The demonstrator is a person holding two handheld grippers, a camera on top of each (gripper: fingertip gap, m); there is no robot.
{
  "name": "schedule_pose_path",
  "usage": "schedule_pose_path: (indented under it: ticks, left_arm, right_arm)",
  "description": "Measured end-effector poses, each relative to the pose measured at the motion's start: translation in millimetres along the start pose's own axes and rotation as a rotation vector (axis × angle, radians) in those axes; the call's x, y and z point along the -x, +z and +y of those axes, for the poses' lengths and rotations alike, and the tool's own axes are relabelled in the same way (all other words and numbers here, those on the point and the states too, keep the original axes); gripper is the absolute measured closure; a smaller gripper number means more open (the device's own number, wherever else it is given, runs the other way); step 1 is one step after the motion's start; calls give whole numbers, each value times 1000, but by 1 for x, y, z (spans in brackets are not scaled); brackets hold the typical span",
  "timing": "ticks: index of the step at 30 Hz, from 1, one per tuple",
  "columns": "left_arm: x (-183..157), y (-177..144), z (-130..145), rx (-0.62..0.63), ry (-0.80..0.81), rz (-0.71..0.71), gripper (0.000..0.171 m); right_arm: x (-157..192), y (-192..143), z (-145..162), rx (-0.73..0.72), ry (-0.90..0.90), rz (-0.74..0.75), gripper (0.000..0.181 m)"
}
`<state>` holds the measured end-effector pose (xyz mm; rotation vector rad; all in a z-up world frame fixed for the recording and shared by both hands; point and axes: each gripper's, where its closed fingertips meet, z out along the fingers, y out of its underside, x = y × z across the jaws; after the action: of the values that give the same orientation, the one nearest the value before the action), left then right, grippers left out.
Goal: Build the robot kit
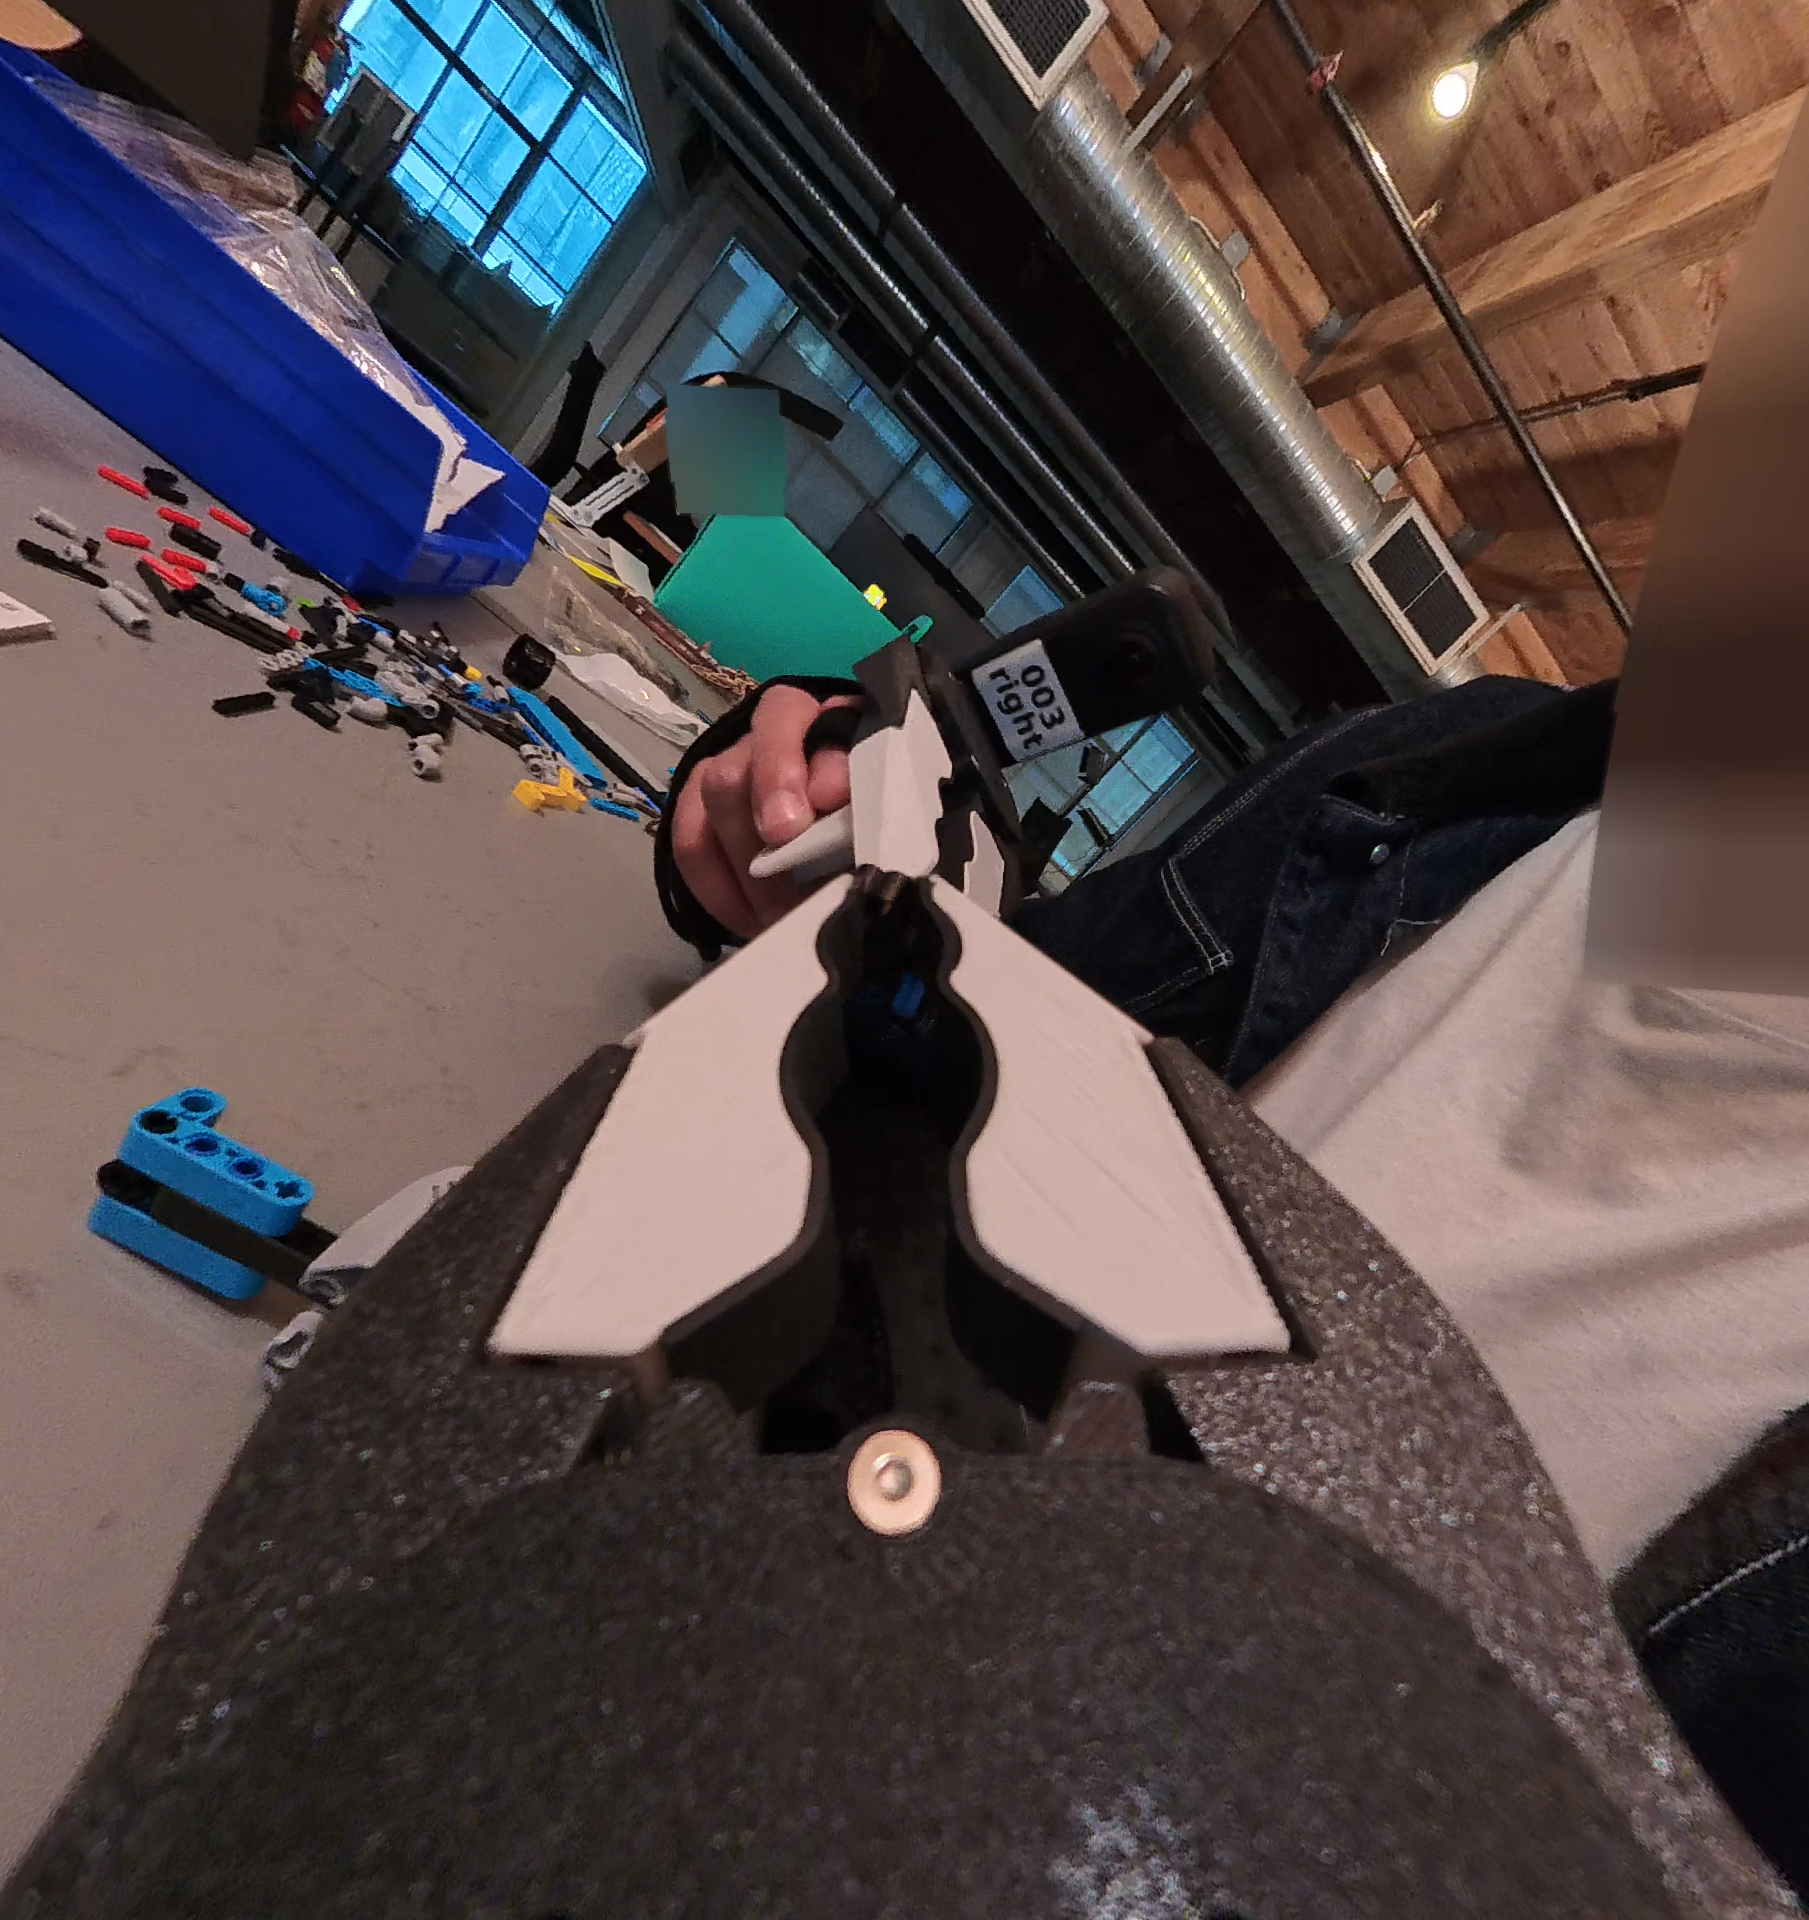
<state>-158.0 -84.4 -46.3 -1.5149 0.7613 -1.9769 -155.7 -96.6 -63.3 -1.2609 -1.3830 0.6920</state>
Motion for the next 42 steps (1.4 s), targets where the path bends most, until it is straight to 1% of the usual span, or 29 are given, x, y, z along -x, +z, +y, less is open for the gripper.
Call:
schedule_pose_path:
  ticks: [2, 3, 4, 6, 7, 9, 12, 15, 20, 25, 27, 29, 31, 32, 34, 35, 36, 37, 40, 42]
  left_arm:
    - [3, -1, 0, 7, 29, -32, 164]
    - [5, -1, 1, 17, 51, -55, 165]
    - [7, -1, 2, 25, 86, -84, 165]
    - [10, -1, 1, 30, 165, -140, 165]
    - [11, -1, 0, 29, 196, -159, 165]
    - [15, -2, -2, 24, 245, -211, 165]
    - [18, -2, -5, 14, 290, -249, 165]
    - [19, 1, -1, 35, 305, -263, 164]
    - [17, 4, -2, 17, 305, -255, 165]
    - [15, 3, -5, -6, 310, -253, 165]
    - [18, 3, -4, 3, 312, -269, 165]
    - [26, 1, 1, 45, 298, -312, 164]
    - [39, -8, 2, 79, 334, -425, 144]
    - [45, -13, 6, 128, 381, -489, 144]
    - [62, -28, 25, 317, 510, -650, 141]
    - [71, -37, 32, 401, 576, -728, 137]
    - [76, -43, 39, 467, 618, -769, 136]
    - [79, -46, 45, 512, 629, -785, 136]
    - [83, -43, 52, 532, 567, -746, 136]
    - [93, -51, 67, 646, 536, -755, 133]
  right_arm:
    - [-1, 1, 3, 6, 40, -8, 176]
    - [0, 3, 5, 2, 105, -39, 175]
    - [0, 4, 8, -6, 199, -84, 175]
    - [-3, 3, 9, -37, 418, -178, 167]
    - [-11, 2, 8, -63, 513, -178, 160]
    - [-20, 2, 10, -89, 636, -180, 166]
    - [-16, 9, 19, -42, 689, -195, 167]
    - [-17, 12, 17, -54, 687, -180, 172]
    - [-14, 11, 14, -88, 752, -228, 175]
    - [-15, 11, 9, -159, 905, -313, 175]
    - [-16, 11, 11, -150, 927, -317, 176]
    - [-14, 11, 20, -91, 929, -319, 176]
    - [-6, 9, 41, 36, 954, -354, 176]
    - [2, 6, 56, 125, 994, -399, 176]
    - [3, 3, 80, 213, 1102, -387, 176]
    - [9, 1, 85, 244, 1154, -426, 175]
    - [9, 2, 90, 257, 1170, -413, 175]
    - [7, 3, 96, 282, 1165, -385, 175]
    - [3, 8, 100, 319, 1072, -330, 175]
    - [-3, 13, 105, 335, 1030, -278, 175]
